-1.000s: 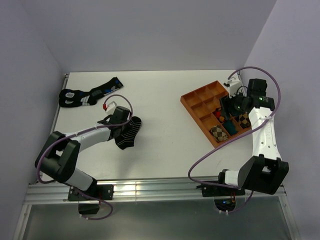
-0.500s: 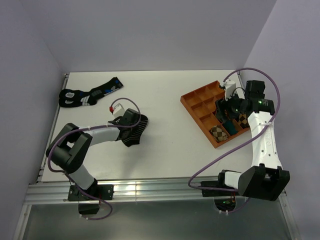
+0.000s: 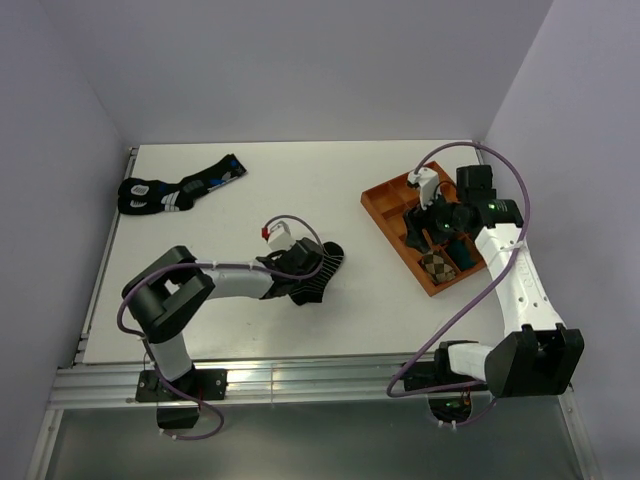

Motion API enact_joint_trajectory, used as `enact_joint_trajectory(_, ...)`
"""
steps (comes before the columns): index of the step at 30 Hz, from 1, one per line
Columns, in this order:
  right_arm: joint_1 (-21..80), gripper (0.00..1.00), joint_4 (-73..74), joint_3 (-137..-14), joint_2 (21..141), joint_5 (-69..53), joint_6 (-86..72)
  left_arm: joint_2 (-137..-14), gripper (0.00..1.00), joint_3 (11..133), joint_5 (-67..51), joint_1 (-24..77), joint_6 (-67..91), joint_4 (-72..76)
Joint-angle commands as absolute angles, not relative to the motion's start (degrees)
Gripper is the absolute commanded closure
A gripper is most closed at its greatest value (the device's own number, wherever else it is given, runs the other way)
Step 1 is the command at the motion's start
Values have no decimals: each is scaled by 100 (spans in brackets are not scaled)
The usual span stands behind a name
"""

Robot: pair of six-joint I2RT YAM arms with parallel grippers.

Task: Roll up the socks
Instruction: Move the sock to the center of the board.

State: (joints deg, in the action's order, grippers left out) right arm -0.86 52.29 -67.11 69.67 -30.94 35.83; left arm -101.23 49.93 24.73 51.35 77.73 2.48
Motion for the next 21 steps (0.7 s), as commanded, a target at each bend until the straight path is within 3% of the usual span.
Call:
enact_joint_trajectory(1,166,26,4896,-6601,6979,-3067,3411,-10337,73,4913,2347,5256,8025,-422)
enact_joint_trajectory(8,527,26,4562,-6364,7049,-3006,3235,-9617,66,4755,2496,5265,7342,-299)
enact_joint_trajectory(12,817,27,4105,-6319,7084,-2576,2901,-8975,62,5280,2715,5273,6619,-727)
enact_joint_trajectory(16,1098,27,3859,-6232,7093,-2522,2751,-8089,60,5625,3031,5247,6328,-1289)
enact_joint_trajectory(21,1940,29,3648,-5785,7005,-2339,2672,-6612,58,5099,3208,4967,6565,-1678)
